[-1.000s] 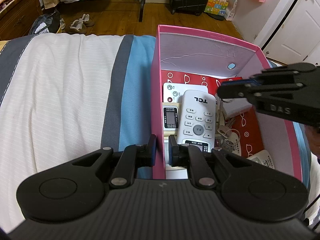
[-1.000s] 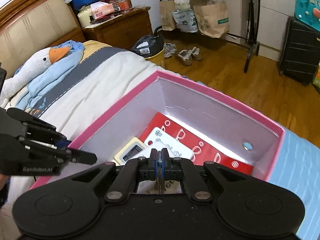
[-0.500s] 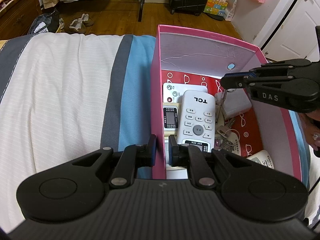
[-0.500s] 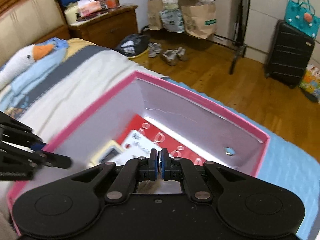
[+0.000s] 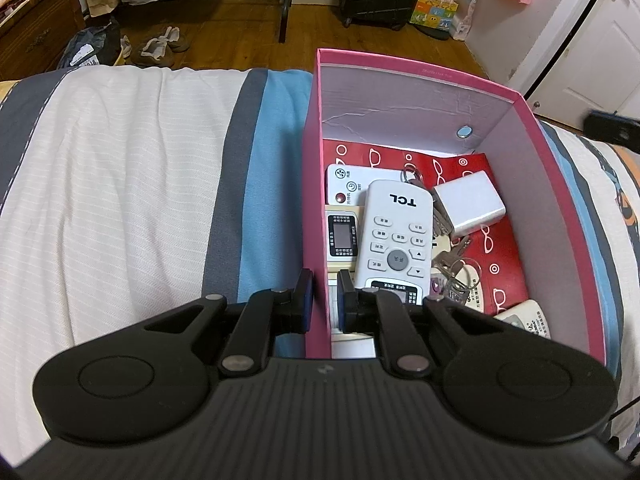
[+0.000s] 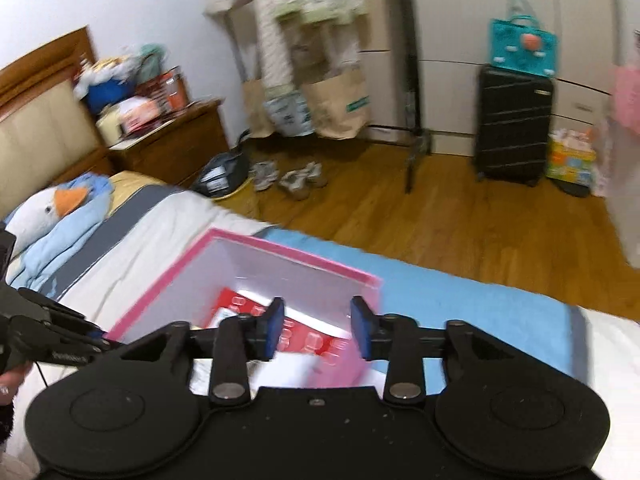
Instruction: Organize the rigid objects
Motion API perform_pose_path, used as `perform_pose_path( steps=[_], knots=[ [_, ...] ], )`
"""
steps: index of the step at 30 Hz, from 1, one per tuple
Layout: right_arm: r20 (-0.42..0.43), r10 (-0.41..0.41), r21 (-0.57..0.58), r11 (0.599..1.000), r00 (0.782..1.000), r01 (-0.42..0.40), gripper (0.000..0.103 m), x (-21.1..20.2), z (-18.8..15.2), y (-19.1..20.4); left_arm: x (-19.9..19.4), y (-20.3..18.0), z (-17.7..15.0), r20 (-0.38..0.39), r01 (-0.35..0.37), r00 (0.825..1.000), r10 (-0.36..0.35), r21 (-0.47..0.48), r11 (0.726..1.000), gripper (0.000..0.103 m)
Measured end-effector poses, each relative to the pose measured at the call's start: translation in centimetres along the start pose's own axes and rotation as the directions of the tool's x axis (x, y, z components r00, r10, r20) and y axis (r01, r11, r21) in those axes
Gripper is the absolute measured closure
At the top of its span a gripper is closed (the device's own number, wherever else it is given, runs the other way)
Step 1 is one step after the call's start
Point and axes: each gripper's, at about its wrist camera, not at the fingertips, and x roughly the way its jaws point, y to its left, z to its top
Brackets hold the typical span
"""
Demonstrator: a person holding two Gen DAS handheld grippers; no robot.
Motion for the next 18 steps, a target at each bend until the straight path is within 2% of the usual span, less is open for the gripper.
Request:
perform_pose_path(
  steps=[2, 5, 7, 9, 12, 14, 18],
  knots=[
    [-0.01, -0.038, 0.041, 0.998, 0.999, 0.038, 0.058, -0.7, -0.9, -2.3, 0.0, -0.1, 0.0, -0.001, -0.004, 1.0, 0.004, 0.001, 1.0, 0.093],
    [-0.04, -0.046, 0.092, 0.995, 0.998, 0.049, 0.058, -0.6, -2.3, -4.9, 0.0, -0.3, 0.0, 0.002, -0.016, 1.0, 0.016, 0.0, 1.0, 0.093],
    [-0.056, -0.02, 0.092, 0.995, 0.998, 0.025, 0.057, -0.1, -3.4, -6.0, 0.1, -0.4, 0.0, 0.003, -0.028, 1.0, 0.028, 0.01, 1.0, 0.095],
    [-0.075, 0.021, 0.068, 0.998, 0.997, -0.016, 0.051, 0.7, -4.4, -6.4, 0.1, -0.4, 0.0, -0.002, -0.03, 1.0, 0.03, 0.002, 1.0, 0.095],
    [-0.118, 0.062, -0.035, 0.997, 0.991, -0.067, 0.04, 2.4, -5.6, -6.1, 0.1, -0.4, 0.2, -0.012, -0.033, 0.999, 0.033, 0.007, 0.999, 0.095],
    [-0.158, 0.073, -0.152, 0.984, 0.985, -0.097, 0.04, 3.9, -5.9, -5.4, 0.1, -0.6, 0.2, -0.015, -0.038, 0.999, 0.039, 0.019, 0.999, 0.095],
    [-0.233, 0.044, -0.405, 0.904, 0.971, -0.138, 0.04, 6.9, -6.0, -4.2, 0.2, -0.8, 0.2, -0.017, -0.044, 0.999, 0.045, 0.028, 0.999, 0.094]
  ],
)
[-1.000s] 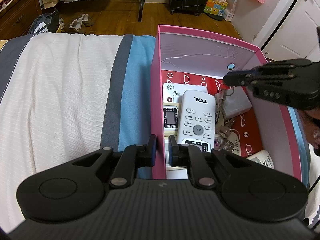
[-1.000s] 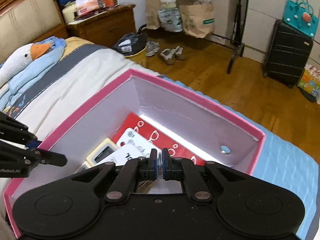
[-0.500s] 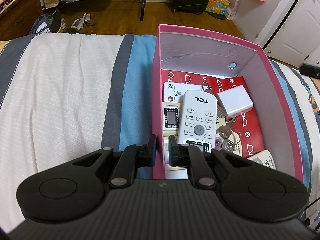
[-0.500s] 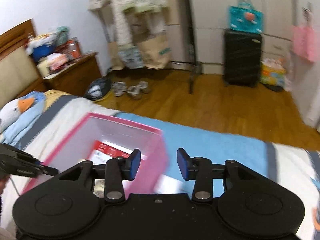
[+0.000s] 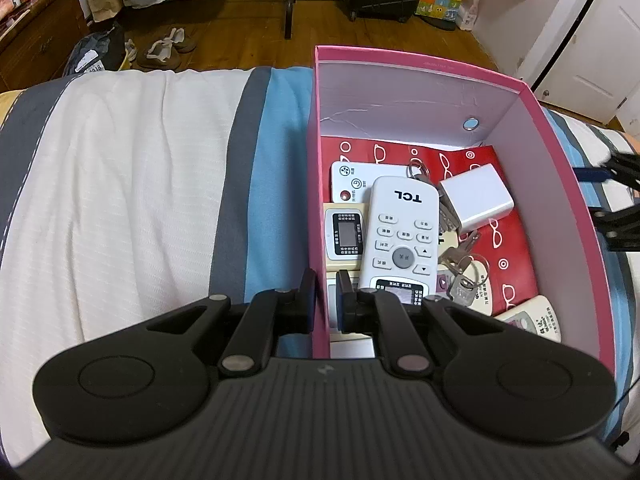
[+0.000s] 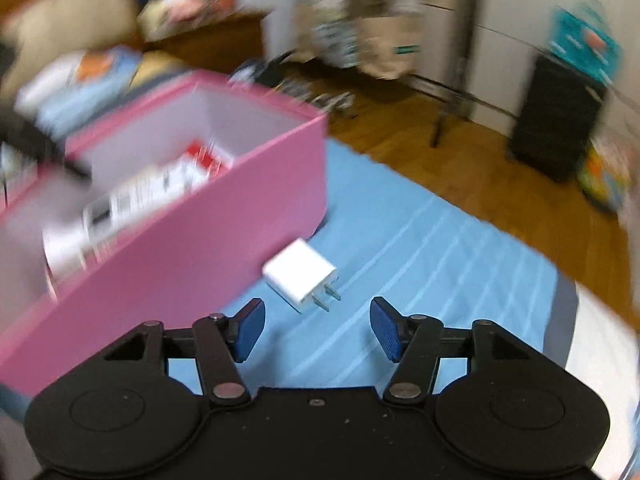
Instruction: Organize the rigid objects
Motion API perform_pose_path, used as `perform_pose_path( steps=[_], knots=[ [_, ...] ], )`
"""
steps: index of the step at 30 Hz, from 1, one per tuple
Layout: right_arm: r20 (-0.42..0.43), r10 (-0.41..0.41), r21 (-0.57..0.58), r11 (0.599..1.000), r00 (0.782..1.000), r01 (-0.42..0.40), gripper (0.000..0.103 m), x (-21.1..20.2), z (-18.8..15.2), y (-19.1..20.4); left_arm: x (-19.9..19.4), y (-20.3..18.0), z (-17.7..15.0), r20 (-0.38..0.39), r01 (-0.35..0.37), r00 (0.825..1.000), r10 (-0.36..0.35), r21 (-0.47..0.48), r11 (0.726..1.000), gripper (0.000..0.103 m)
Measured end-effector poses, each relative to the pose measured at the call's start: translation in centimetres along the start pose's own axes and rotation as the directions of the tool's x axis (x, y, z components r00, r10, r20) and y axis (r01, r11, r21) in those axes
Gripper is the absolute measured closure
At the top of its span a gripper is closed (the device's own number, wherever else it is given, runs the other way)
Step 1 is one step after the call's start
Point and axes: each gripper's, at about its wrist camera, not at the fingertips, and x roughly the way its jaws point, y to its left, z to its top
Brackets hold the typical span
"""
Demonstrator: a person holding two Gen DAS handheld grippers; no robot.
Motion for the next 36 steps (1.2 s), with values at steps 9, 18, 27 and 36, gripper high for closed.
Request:
perform_pose_path(
  steps=[9, 18, 27, 36],
  knots=[
    [-0.168, 0.076, -0.286, 0.951, 0.983, -0.122, 0.04, 4.1, 3.2, 0.5, 0.1, -0.1, 0.1, -0.006, -0.004, 1.0, 0.005, 0.009, 1.0, 0.094],
    [-0.316, 0.105, -0.288, 0.936, 0.943, -0.201, 0.051, 6.4, 5.9, 1.4, 0.3, 0.0, 0.1, -0.01, 0.001, 1.0, 0.0, 0.006, 1.0, 0.094],
    [-0.221, 0.021, 0.024, 1.0, 0.975, -0.017, 0.051, 0.5, 3.7, 0.8, 0.3, 0.3, 0.1, -0.01, 0.011, 1.0, -0.011, 0.002, 1.0, 0.094],
    [0.036, -0.013, 0.138, 0.99, 0.999, 0.008, 0.051, -9.4, 5.5, 3.3, 0.4, 0.2, -0.1, -0.006, 0.012, 1.0, -0.012, 0.005, 1.0, 0.094]
  ],
)
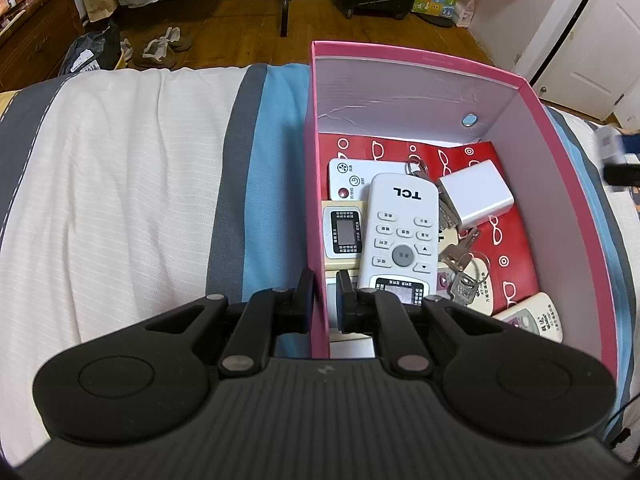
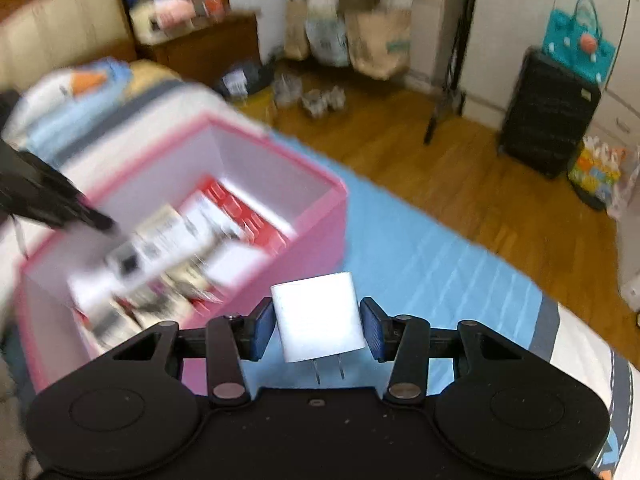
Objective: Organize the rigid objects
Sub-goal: 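Carry the charger into the box and release it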
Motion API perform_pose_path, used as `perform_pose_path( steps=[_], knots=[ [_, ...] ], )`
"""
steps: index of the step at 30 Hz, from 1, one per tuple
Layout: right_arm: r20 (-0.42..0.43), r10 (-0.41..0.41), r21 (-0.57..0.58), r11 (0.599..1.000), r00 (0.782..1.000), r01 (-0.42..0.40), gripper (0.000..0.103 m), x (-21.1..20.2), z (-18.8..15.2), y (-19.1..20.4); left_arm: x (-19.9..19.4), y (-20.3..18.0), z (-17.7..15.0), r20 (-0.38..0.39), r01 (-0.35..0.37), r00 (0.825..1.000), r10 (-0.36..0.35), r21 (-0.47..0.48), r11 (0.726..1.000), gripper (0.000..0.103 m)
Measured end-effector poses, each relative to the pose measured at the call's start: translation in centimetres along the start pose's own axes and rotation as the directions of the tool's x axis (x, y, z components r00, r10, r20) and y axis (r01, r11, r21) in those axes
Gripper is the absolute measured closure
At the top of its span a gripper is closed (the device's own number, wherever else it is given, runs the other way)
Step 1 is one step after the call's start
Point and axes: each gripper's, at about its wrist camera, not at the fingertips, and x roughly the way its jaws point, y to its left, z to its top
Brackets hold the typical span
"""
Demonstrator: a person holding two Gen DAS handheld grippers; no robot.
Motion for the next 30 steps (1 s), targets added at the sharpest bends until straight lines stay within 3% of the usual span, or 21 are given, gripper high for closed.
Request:
perform_pose_path(
  steps=[5, 10, 13, 17, 20, 24, 30],
  knots=[
    [0.05, 0.079, -0.108, 0.992, 0.996, -0.073, 0.051, -2.4, 2.4, 4.3, -0.1, 0.1, 0.0, 0.0, 0.007, 1.0, -0.007, -0.006, 1.0, 0.094],
    [-0.036, 0.153, -0.207, 0.966, 0.988, -0.157, 0.051, 0.2, 3.6, 7.6, -0.1, 0.2, -0.1, 0.002, 0.011, 1.0, -0.011, -0.009, 1.0, 0.094],
    [-0.152, 0.131, -0.298, 0.939, 0.98, -0.171, 0.051, 3.4, 3.9, 9.2, -0.1, 0.2, -0.1, 0.002, 0.013, 1.0, -0.013, -0.011, 1.0, 0.094],
    [-0.307, 0.037, -0.423, 0.89, 0.951, -0.172, 0.051, 7.3, 4.5, 10.1, 0.0, 0.3, -0.1, 0.003, 0.022, 1.0, -0.022, -0.016, 1.0, 0.094],
    [-0.355, -0.015, -0.484, 0.859, 0.935, -0.17, 0.051, 9.3, 4.6, 10.5, -0.1, 0.5, -0.1, 0.004, 0.027, 1.0, -0.027, -0.017, 0.999, 0.094],
    [-0.411, -0.032, -0.484, 0.855, 0.911, -0.189, 0.051, 10.9, 3.8, 10.4, -0.2, 0.6, -0.2, 0.006, 0.035, 0.999, -0.035, -0.019, 0.999, 0.094],
    [-0.487, -0.066, -0.538, 0.808, 0.871, -0.24, 0.051, 11.7, 3.0, 11.4, -0.2, 0.8, -0.2, 0.009, 0.042, 0.999, -0.042, -0.018, 0.999, 0.094]
  ],
)
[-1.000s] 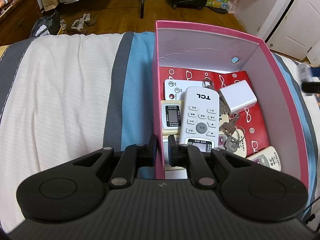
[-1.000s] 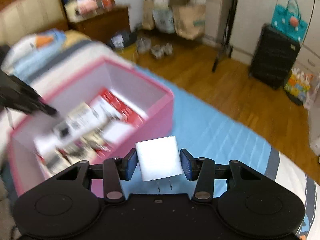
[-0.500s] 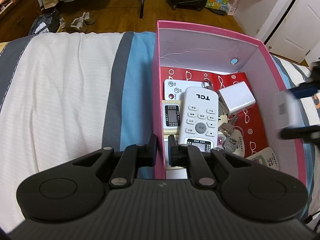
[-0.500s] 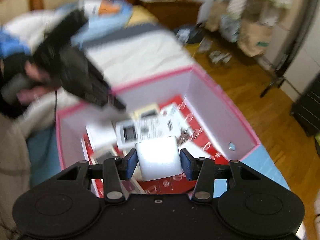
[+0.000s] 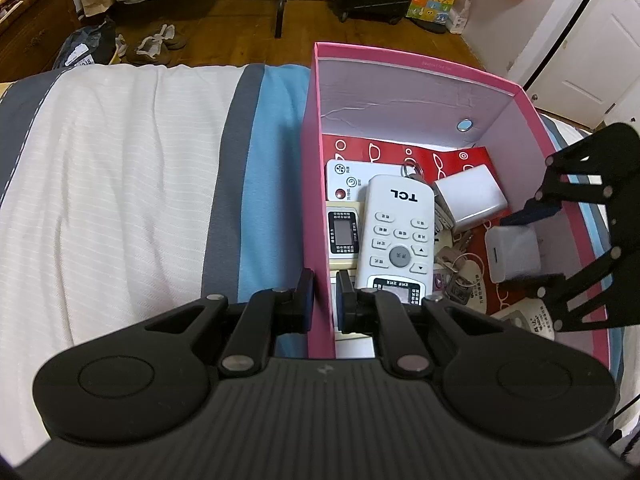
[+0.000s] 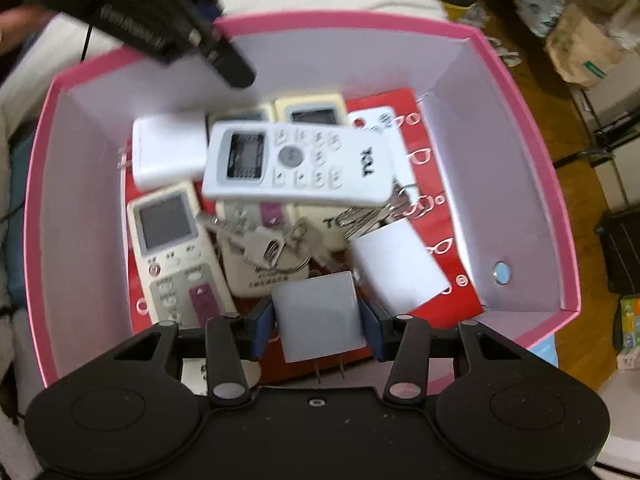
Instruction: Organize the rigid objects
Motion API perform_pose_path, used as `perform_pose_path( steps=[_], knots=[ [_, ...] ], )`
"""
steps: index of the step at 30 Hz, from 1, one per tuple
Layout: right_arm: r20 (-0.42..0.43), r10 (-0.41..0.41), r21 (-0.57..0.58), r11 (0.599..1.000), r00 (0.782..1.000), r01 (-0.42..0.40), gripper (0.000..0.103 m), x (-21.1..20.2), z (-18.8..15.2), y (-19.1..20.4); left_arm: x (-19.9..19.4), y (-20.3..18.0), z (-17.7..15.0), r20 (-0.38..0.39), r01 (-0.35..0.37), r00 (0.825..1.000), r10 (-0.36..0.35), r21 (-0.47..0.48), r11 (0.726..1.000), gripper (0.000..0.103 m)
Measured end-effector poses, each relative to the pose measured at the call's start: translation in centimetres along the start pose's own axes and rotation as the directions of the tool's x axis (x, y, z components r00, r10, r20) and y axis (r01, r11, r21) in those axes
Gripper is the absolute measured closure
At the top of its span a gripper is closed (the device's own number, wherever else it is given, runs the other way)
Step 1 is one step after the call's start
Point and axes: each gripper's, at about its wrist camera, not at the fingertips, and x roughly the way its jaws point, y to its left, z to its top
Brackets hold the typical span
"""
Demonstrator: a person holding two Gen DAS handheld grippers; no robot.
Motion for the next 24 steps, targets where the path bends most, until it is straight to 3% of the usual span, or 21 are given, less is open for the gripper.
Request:
perform_pose_path(
  steps=[5, 11, 15, 19, 22, 24],
  knots=[
    [-0.015, -0.038, -0.011, 0.999, 0.999, 0.038, 0.046, 0.9, 0.0, 0.4, 0.2, 0.1, 0.0, -0.005, 0.0, 1.0, 0.0, -0.002, 1.0, 0.094],
    [0.16, -0.051, 0.143, 0.989, 0.986, 0.028, 0.045, -2.6, -2.4, -0.2, 0.2, -0.1, 0.1, -0.007, -0.005, 1.0, 0.005, -0.001, 1.0, 0.094],
    [0.328, -0.087, 0.279, 0.96, 0.941, -0.009, 0.045, -5.6, -5.3, 0.2, 0.2, -0.4, 0.2, -0.007, -0.026, 1.0, 0.026, 0.004, 1.0, 0.094],
    [0.464, -0.138, 0.402, 0.913, 0.875, -0.068, 0.045, -7.4, -8.5, 0.6, 0.3, -1.0, 0.1, -0.022, -0.071, 0.997, 0.071, -0.005, 0.997, 0.094],
    [0.511, -0.16, 0.46, 0.881, 0.844, -0.112, 0.045, -7.7, -10.2, 0.3, -0.3, -1.6, 0.0, -0.015, -0.096, 0.995, 0.096, 0.005, 0.995, 0.094],
    [0.524, -0.159, 0.487, 0.862, 0.837, -0.141, 0.045, -7.7, -11.0, 0.2, -1.1, -2.2, -0.1, -0.002, -0.115, 0.993, 0.115, 0.012, 0.993, 0.094]
  ],
)
